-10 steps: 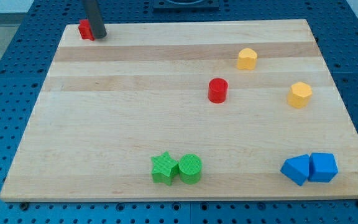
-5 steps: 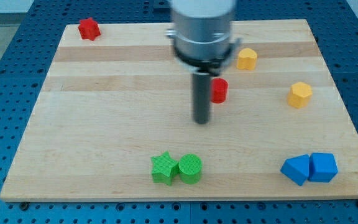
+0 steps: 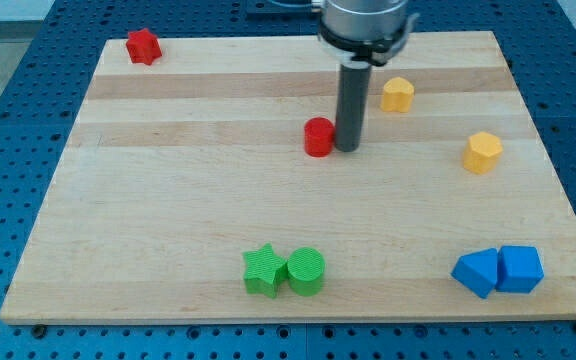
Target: Push the red circle into the red star
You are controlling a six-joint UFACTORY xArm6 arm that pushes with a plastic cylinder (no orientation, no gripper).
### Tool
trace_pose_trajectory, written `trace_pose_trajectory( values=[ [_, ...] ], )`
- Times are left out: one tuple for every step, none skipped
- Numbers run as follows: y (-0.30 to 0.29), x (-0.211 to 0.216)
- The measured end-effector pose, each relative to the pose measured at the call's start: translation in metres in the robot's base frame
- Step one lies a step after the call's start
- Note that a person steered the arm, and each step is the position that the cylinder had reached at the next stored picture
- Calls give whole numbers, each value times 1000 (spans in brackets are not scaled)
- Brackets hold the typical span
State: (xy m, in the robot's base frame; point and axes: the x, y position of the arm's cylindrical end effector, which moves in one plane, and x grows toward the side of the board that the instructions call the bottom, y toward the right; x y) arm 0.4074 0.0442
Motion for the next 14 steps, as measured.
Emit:
trace_pose_trajectory(
  values=[
    [-27,-3],
    [-48,17],
    [-78,-1],
    [-93,-28],
    [-99,-54],
    [-104,-85],
    [-135,-99],
    [-174,-101],
    [-201,-101],
    [-213,-114],
    [-221,-130],
    [-227,-145],
    [-235,-156],
    [-237,-156]
  ],
)
